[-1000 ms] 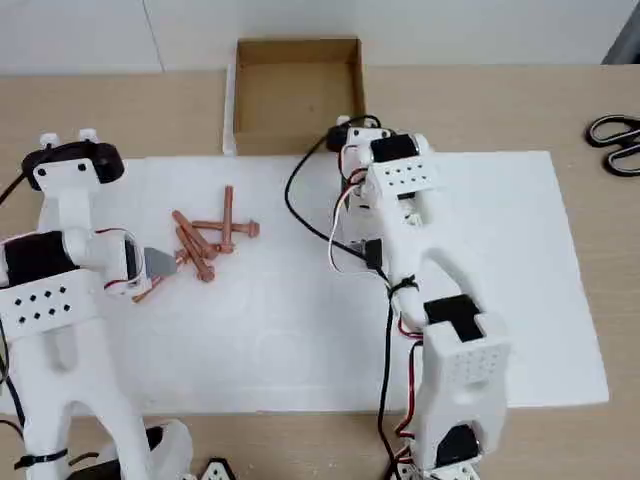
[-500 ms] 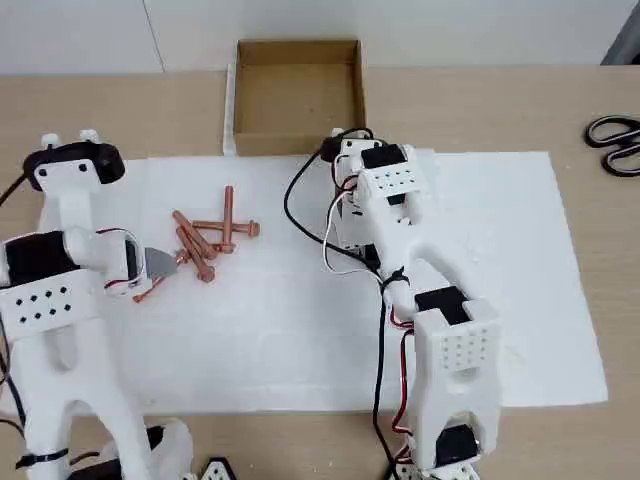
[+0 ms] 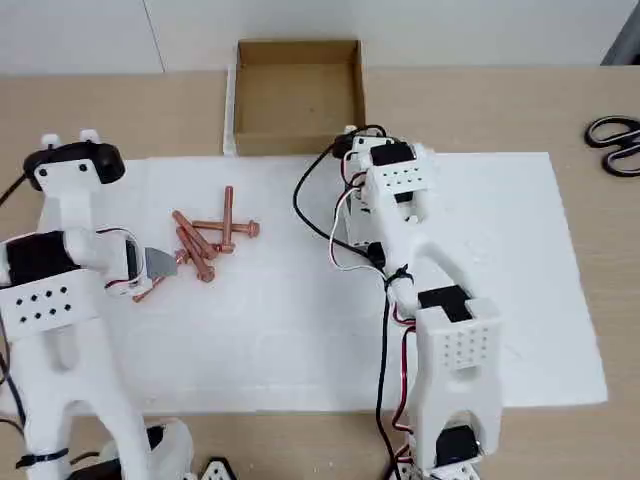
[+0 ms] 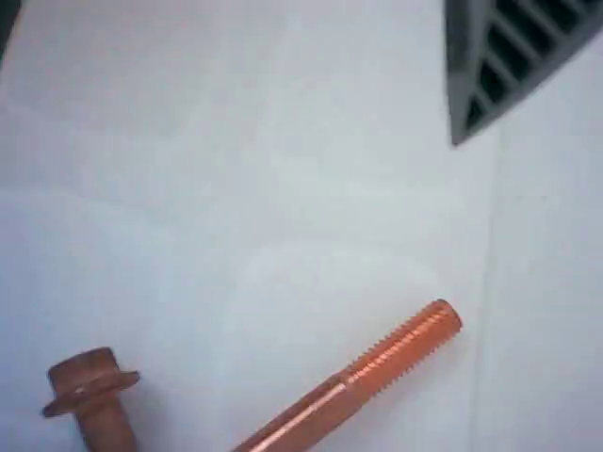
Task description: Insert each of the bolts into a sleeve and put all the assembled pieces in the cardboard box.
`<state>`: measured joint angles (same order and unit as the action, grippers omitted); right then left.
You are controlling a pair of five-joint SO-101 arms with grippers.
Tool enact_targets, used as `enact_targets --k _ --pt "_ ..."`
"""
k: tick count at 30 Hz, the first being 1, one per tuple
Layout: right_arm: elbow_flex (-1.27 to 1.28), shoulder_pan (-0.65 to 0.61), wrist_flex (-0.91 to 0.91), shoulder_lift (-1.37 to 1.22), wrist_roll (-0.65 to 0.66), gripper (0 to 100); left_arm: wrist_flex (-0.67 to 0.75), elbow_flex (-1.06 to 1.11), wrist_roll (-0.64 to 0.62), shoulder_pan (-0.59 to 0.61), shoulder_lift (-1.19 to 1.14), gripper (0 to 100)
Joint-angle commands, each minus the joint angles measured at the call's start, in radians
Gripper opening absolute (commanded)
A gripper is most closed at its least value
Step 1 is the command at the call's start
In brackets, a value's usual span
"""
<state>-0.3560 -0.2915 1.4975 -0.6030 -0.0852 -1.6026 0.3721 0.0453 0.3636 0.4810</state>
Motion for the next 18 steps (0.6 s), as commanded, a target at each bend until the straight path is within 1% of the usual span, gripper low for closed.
enact_targets --k 1,3,6,10,12,15,18 --pt "-0.040 -0.010 0.077 0.024 0.000 0.3 0.000 -0.004 0.000 -0.003 0.000 30" --pt "-0.077 -0.010 0.142 0.050 0.015 0.3 0.000 -0.004 0.000 -0.003 0.000 30" --pt "-0.110 -0.012 0.213 0.091 0.087 0.3 -0.002 -0.004 0.003 -0.003 -0.002 30" --pt "-0.112 -0.008 0.226 0.191 0.199 0.3 -0.002 -0.008 0.006 -0.003 -0.003 30" --pt "-0.112 0.013 0.223 0.239 0.265 0.3 -0.002 -0.010 0.025 -0.008 -0.008 30" --pt "-0.112 0.048 0.225 0.271 0.284 0.3 -0.006 -0.012 0.061 -0.008 -0.063 30" --pt "-0.109 0.094 0.229 0.271 0.288 0.3 -0.023 -0.050 0.120 -0.008 -0.180 30"
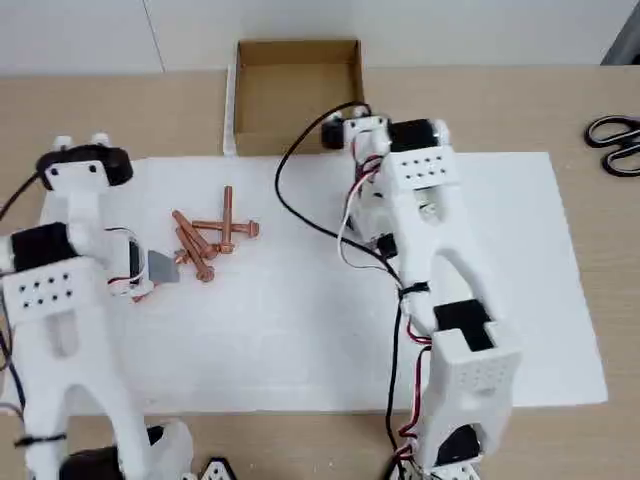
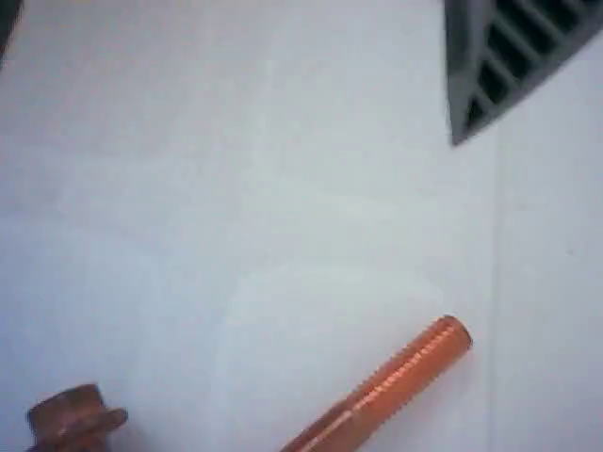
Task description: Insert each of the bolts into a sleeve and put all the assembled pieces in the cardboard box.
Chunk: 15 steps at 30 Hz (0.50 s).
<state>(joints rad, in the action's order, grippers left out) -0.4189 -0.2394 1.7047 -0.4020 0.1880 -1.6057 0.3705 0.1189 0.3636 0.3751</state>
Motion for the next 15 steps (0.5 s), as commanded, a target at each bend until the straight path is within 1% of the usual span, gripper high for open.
enact_targets --k 1,8,11,15 --pt "-0.040 0.056 0.022 0.074 0.017 0.3 -0.023 -0.071 0.080 -0.008 -0.120 30" --pt "-0.025 0.077 0.022 0.077 0.014 0.3 -0.009 -0.242 0.397 -0.005 -0.425 30" --pt "-0.025 0.074 0.022 0.077 0.012 0.3 0.044 -0.317 0.443 -0.003 -0.512 30" --pt "-0.025 0.073 0.022 0.077 0.012 0.3 0.170 -0.358 0.496 -0.003 -0.603 30"
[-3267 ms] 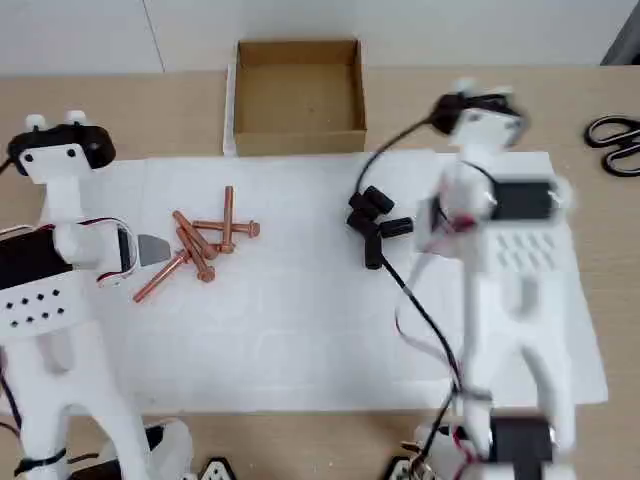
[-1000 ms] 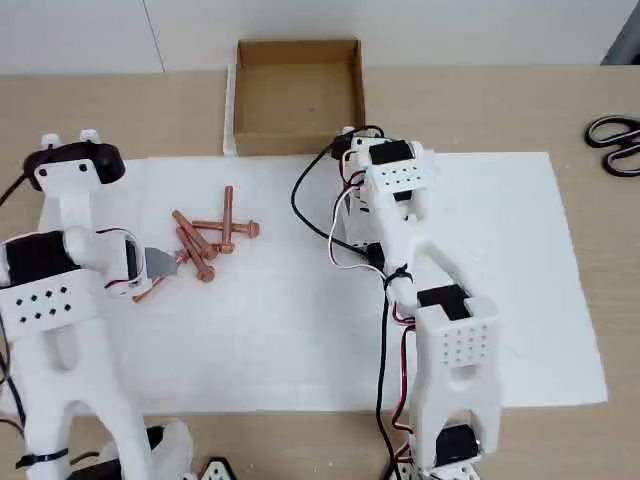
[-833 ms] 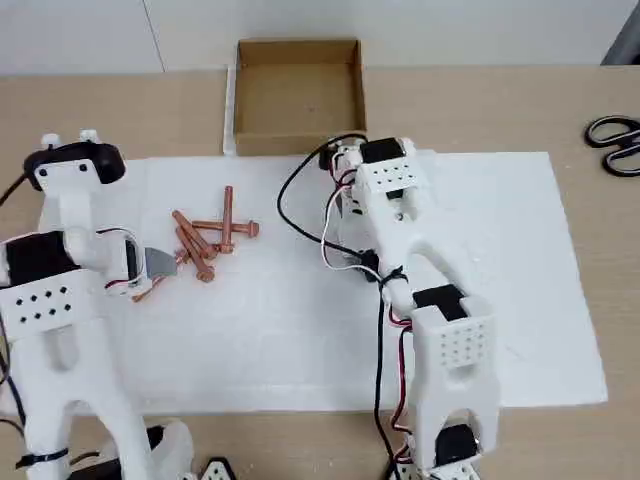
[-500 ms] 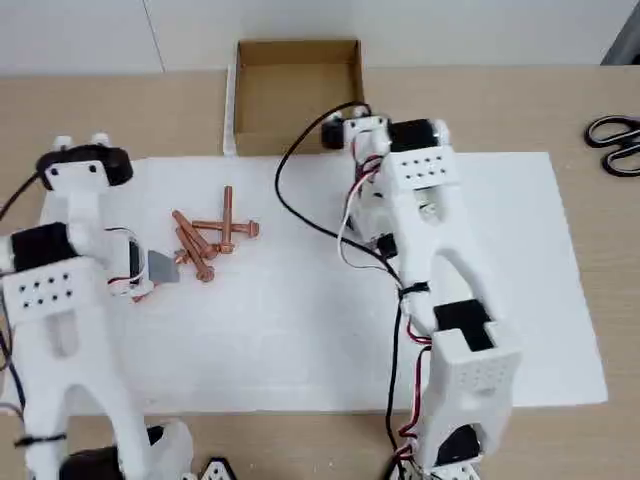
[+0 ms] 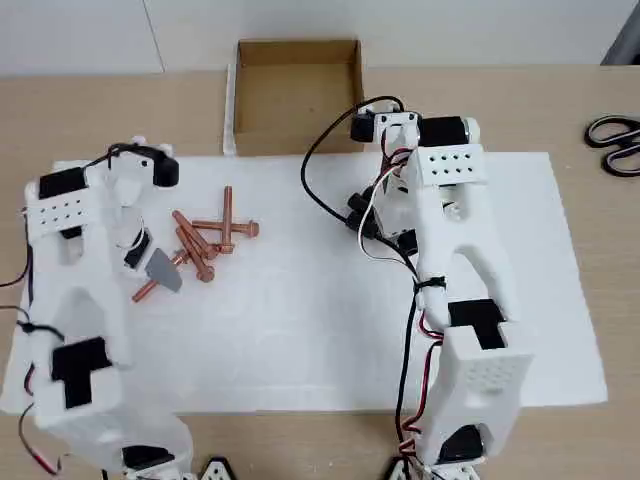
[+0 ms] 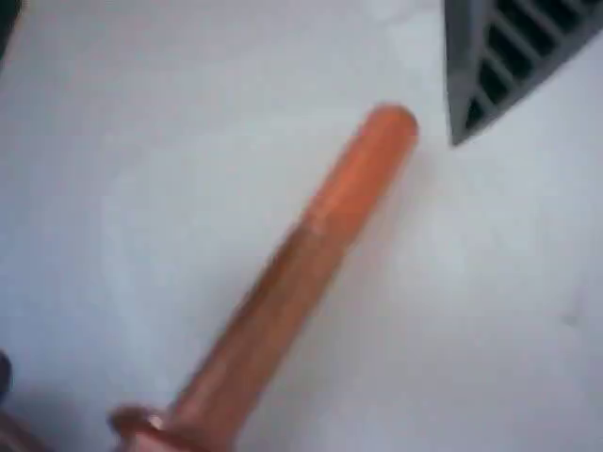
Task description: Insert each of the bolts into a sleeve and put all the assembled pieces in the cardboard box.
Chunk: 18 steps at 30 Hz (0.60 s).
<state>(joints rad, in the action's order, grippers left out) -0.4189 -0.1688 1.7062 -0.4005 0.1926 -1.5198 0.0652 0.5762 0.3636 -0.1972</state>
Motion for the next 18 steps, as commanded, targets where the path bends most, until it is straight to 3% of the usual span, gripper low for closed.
enact_targets --k 1,7,18 --pt "-0.025 0.002 0.021 0.076 0.008 0.3 0.121 -0.053 0.057 -0.003 -0.048 30" --pt "-0.025 0.002 0.021 0.076 0.008 0.3 0.238 -0.054 0.112 -0.009 -0.118 30" --pt "-0.025 0.001 0.019 0.077 0.008 0.3 0.293 -0.054 0.112 -0.009 -0.201 30"
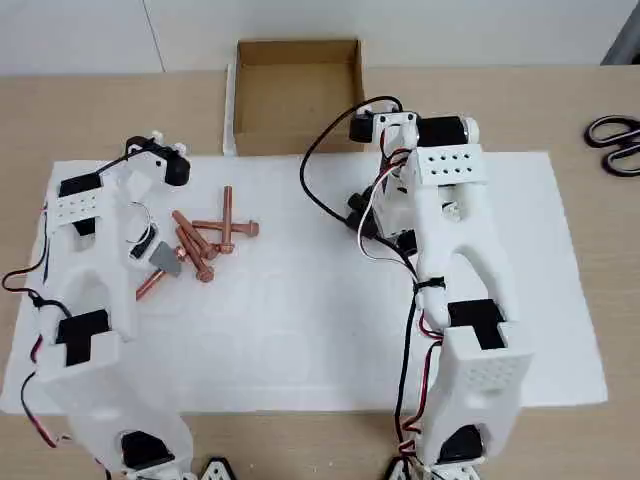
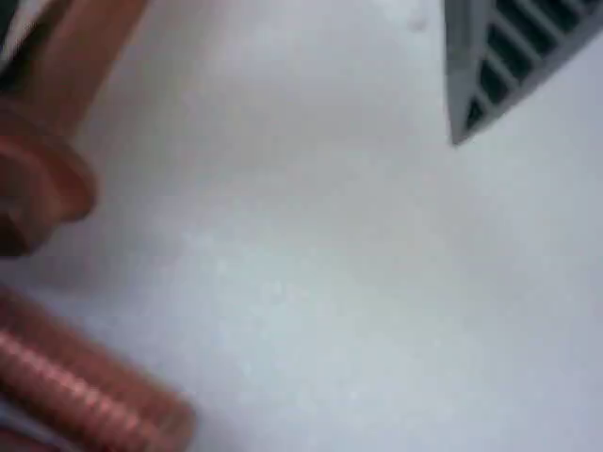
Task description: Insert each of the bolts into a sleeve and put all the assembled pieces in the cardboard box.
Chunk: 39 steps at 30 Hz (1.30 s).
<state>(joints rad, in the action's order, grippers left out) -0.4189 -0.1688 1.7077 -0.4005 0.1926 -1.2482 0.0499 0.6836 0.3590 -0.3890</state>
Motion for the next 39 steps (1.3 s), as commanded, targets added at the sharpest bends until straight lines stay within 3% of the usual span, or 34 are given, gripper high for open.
enact_targets --k 1,10,32,39 --pt "-0.025 0.001 0.018 0.077 0.008 0.3 0.021 -0.039 0.005 -0.006 -0.021 29" --pt "-0.026 0.001 0.018 0.077 0.008 0.3 0.021 -0.041 0.003 -0.075 -0.074 13" --pt "-0.026 0.001 0.018 0.074 0.008 0.3 0.012 -0.036 -0.003 -0.091 -0.075 5" --pt "-0.026 0.001 0.018 0.074 0.008 0.3 -0.078 -0.041 -0.003 -0.129 -0.068 0"
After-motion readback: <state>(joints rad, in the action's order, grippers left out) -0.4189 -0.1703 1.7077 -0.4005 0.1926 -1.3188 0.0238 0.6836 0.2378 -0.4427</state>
